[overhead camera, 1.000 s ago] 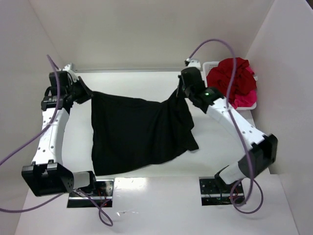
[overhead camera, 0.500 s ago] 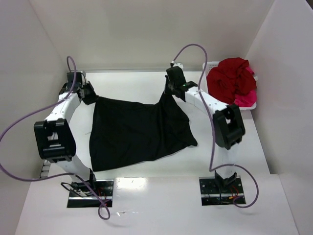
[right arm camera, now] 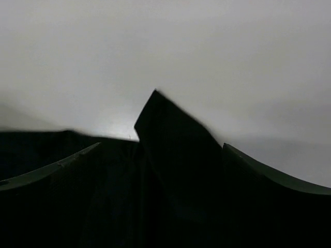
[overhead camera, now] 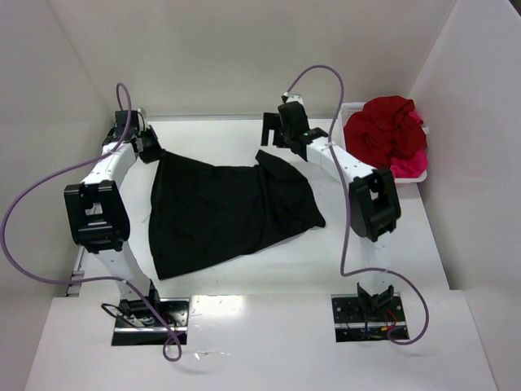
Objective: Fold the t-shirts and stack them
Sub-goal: Flatten out the tshirt
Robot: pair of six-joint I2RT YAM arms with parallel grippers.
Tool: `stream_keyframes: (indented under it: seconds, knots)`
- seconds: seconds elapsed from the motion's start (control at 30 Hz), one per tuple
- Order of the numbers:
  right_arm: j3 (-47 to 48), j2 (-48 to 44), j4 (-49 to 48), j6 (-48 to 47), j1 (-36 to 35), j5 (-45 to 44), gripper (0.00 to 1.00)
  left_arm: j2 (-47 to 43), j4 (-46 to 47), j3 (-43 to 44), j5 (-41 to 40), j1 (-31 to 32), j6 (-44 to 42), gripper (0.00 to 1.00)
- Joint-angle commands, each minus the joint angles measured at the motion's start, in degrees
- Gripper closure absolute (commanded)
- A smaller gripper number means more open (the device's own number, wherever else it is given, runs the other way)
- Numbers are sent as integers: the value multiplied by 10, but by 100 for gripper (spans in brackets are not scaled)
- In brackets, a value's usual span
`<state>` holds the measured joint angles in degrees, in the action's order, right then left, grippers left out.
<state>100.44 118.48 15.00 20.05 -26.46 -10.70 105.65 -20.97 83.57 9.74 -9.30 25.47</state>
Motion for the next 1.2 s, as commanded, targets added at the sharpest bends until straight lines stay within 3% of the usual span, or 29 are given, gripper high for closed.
stream_keyframes:
  seconds: [0.0, 0.23, 0.4, 0.63, 0.87, 1.03, 1.07, 1.13, 1.17]
  knots:
    - [-61, -103, -38, -31, 1, 64, 0, 12, 8, 34, 12, -4, -24, 100]
    - [-188, -135, -39, -95, -43, 31, 8, 24, 2, 46, 29, -4, -30, 100]
    - [-199, -119, -39, -114, -67, 12, 8, 24, 2, 41, 34, -4, -30, 100]
    - [-113, -27, -6, -74, -83, -131, 18, 24, 8, 35, 40, -4, -35, 100]
    - [-60, 32, 20, -69, -83, -169, 25, 18, 8, 35, 40, -4, -35, 100]
    - [-34, 66, 36, -63, -83, -166, 45, 18, 8, 35, 51, -9, -40, 100]
    - [-29, 66, 36, -56, -83, -166, 56, 13, 8, 35, 51, -9, -40, 100]
    - [-24, 71, 36, -50, -83, -166, 65, 13, 8, 30, 51, -9, -40, 100]
    - [-14, 71, 36, -45, -78, -172, 77, 13, 8, 30, 51, -14, -40, 100]
